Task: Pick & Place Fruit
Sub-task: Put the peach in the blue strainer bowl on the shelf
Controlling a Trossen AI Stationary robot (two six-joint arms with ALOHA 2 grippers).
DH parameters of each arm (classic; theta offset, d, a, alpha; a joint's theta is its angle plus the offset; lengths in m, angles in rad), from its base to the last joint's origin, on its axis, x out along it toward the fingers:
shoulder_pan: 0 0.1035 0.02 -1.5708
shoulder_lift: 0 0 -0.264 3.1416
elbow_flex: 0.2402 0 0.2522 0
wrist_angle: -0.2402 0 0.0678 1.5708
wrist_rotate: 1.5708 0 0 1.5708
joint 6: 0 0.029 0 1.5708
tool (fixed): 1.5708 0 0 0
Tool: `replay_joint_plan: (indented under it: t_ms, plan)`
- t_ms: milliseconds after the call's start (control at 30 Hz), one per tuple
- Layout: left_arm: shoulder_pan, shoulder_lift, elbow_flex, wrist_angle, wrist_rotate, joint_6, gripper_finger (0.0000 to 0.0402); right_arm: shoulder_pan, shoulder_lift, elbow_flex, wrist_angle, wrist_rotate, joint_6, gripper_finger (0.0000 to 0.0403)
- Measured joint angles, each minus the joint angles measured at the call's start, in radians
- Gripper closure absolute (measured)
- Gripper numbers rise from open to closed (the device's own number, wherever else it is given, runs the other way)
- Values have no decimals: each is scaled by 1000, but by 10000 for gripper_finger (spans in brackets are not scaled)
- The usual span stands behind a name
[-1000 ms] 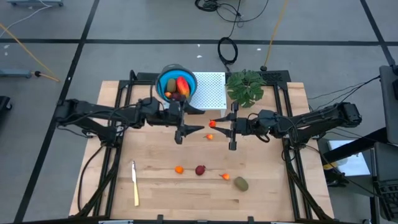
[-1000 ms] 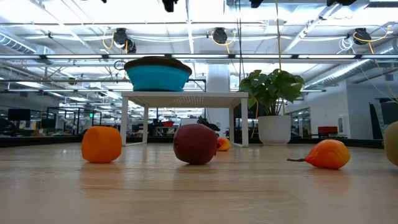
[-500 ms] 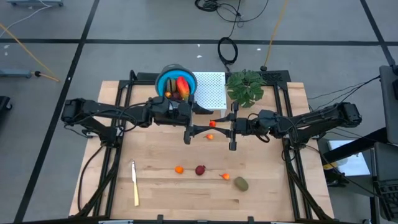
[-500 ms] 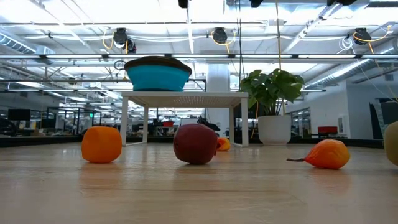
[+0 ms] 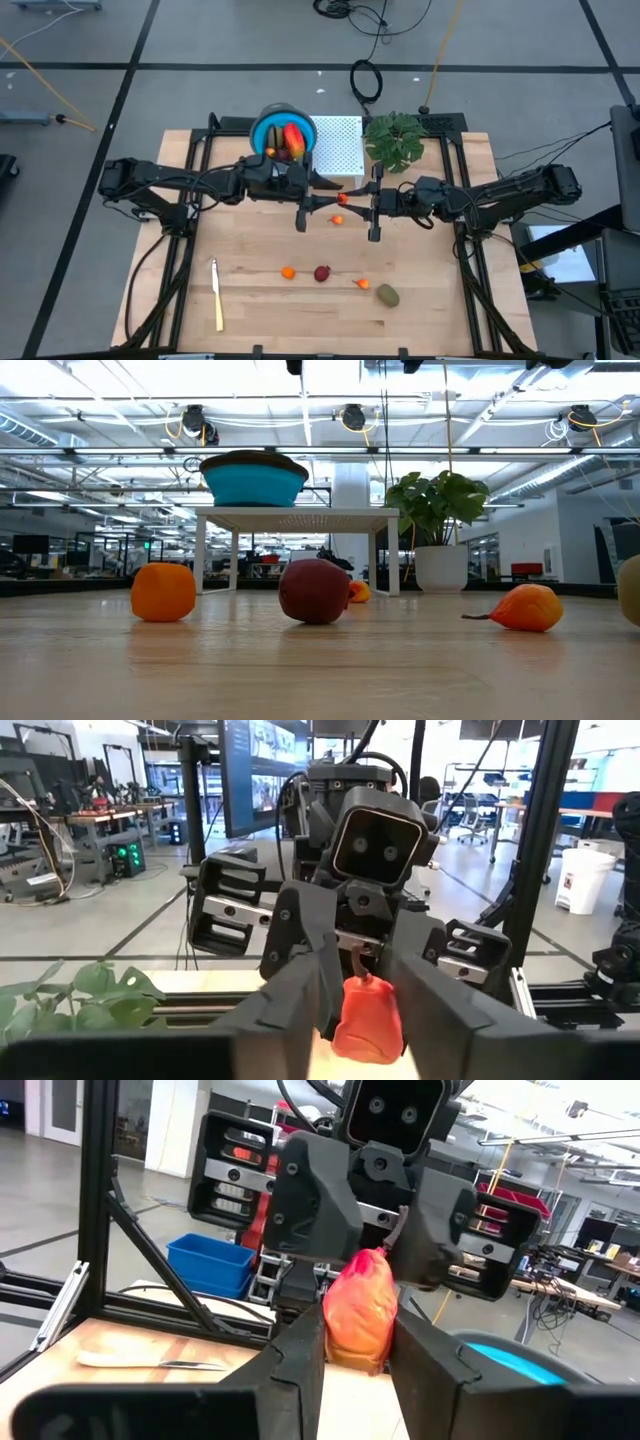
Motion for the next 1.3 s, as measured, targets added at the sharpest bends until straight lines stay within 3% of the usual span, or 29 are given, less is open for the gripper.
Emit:
replay_joint_plan:
  t_ms: [333, 567, 1033, 1200, 1300]
  plan:
    - [8, -1, 0, 0, 5, -6, 394, -1, 0, 0, 0, 9, 1, 312]
    - [8, -1, 0, -2, 4, -6, 394, -1, 0, 0, -1, 7, 49, 301]
    - [33, -1, -2, -32, -12, -5, 396, 0, -5, -1, -195, -5, 185, 189]
    - [74, -10, -2, -80, -16, -3, 383, 0, -5, -1, -230, -2, 214, 182]
    - [102, -27, -1, -145, -80, 23, 383, 0, -5, -1, -249, -2, 237, 189]
